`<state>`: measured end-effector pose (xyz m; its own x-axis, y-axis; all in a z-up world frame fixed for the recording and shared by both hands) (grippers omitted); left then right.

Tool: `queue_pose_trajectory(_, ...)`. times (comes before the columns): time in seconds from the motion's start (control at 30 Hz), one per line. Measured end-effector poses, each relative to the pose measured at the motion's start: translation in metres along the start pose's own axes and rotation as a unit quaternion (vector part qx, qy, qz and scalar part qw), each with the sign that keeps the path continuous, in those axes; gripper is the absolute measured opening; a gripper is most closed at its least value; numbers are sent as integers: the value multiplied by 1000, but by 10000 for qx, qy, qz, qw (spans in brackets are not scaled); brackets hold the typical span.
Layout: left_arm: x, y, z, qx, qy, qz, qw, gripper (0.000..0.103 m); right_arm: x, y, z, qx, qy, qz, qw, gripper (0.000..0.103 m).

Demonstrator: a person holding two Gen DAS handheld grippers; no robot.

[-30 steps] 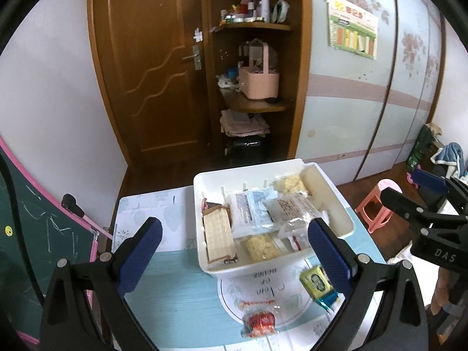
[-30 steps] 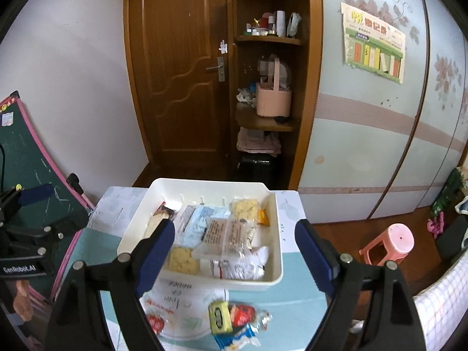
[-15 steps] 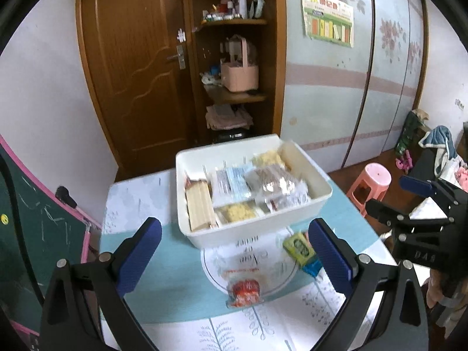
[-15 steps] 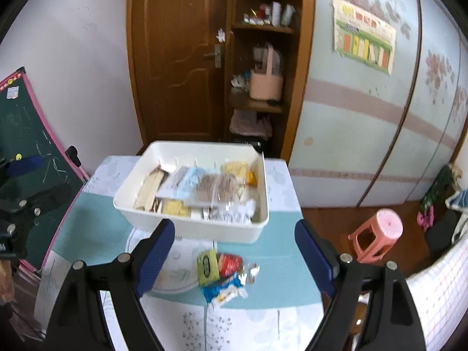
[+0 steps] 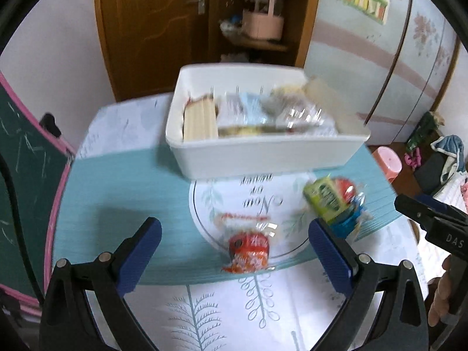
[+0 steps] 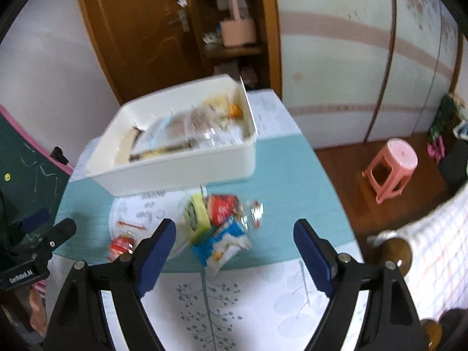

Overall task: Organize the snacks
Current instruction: 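Withdraw both grippers and lower them toward the red and blue packets, then grasp the red packet with the left gripper while the right grasps the blue chip bag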

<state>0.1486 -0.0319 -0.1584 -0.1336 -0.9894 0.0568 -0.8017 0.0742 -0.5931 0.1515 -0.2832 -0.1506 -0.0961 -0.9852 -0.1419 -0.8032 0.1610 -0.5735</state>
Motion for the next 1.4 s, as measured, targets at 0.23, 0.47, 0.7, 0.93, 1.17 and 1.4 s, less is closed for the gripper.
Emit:
queue_pose_trajectory(0.23, 4, 23, 47, -494, -62, 9, 9988, 100, 4, 29, 54, -661, -58, 209, 9976, 77)
queue_pose_trajectory(0.47, 5, 28, 76, -744, 31, -150, 9971, 100, -11, 36, 79, -812, -48, 60, 9967, 75)
queue_pose_trajectory(0.7, 9, 28, 90, -868, 148, -220, 9959, 91, -26, 37, 89, -647, 265, -176, 9974, 72)
queue_pose_trajectory(0.93, 20, 33, 95, -690, -156, 73, 9975, 60, -36, 44, 85, -428, 509, -463, 9967, 54)
queue_pose_trajectory(1.17, 25, 41, 87, -598, -184, 122, 9980, 53, -32, 49, 79, -441, 390, -425, 9974, 46)
queue_pose_trajectory(1.4, 30, 52, 66, -652, -91, 142, 9977, 53, -32, 57, 68, -532, 109, -286, 9981, 42)
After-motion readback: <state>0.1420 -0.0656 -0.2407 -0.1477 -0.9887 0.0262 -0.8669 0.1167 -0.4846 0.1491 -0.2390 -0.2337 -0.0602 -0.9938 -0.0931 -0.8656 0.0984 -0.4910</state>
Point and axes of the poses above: each gripper's, at about its wrist camera, not at the fingertips, and z roughly the way its jaws point, x to its right, y to its underside, the point moved 2 cm from there along z, roughly the way its jaws point, and after that the axes turned 1 degree about -y, right-handed, at the moved point
